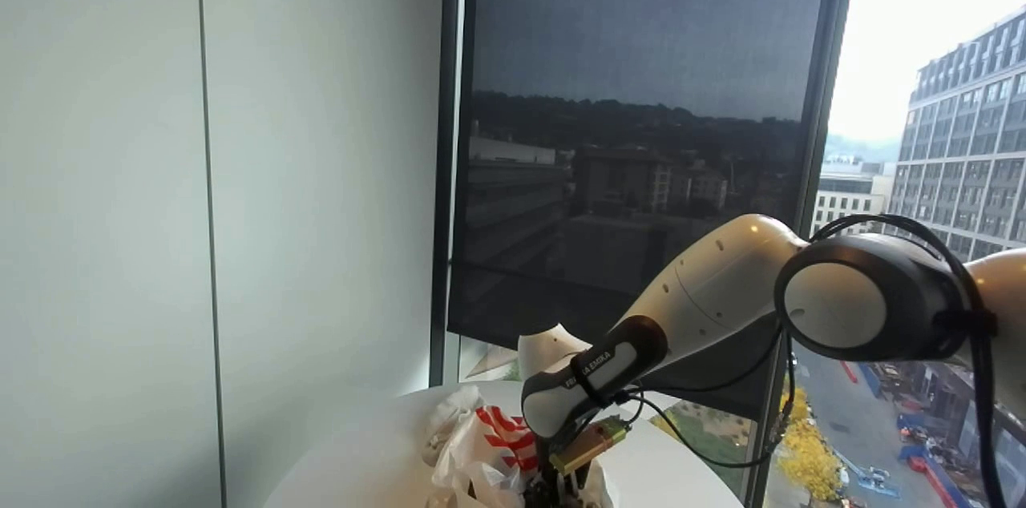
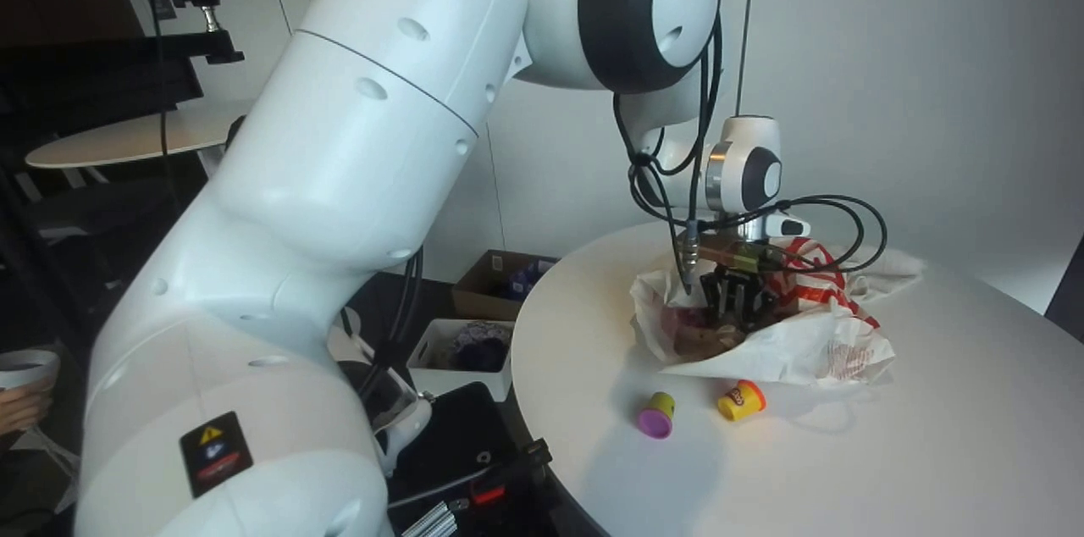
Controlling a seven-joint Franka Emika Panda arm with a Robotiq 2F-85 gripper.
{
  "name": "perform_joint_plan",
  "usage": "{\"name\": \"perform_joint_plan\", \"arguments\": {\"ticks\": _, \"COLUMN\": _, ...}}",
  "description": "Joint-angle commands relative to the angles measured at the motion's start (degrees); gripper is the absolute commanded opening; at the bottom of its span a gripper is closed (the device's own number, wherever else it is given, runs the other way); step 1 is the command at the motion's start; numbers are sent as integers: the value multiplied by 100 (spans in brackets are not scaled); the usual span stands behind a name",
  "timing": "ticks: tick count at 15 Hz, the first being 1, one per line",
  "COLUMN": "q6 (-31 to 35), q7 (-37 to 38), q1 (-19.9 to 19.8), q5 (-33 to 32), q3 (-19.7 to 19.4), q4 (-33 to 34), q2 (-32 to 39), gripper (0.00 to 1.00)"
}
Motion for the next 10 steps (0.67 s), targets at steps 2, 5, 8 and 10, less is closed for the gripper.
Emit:
{"name": "perform_joint_plan", "arguments": {"ticks": 2, "q6": 844, "q7": 375, "q1": 92, "q5": -53, "q3": -220, "q4": 116, "q2": 58, "gripper": 5}}
{"name": "perform_joint_plan", "arguments": {"ticks": 5, "q6": 1534, "q7": 420, "q1": 54, "q5": 79, "q3": -173, "q4": -72, "q2": -76, "gripper": 5}}
{"name": "perform_joint_plan", "arguments": {"ticks": 8, "q6": 1881, "q7": 369, "q1": 78, "q5": 103, "q3": -230, "q4": -12, "q2": 111, "gripper": 5}}
{"name": "perform_joint_plan", "arguments": {"ticks": 10, "q6": 1978, "q7": 267, "q1": 13, "q5": 180, "q3": -198, "q4": 0, "q2": 275, "gripper": 5}}
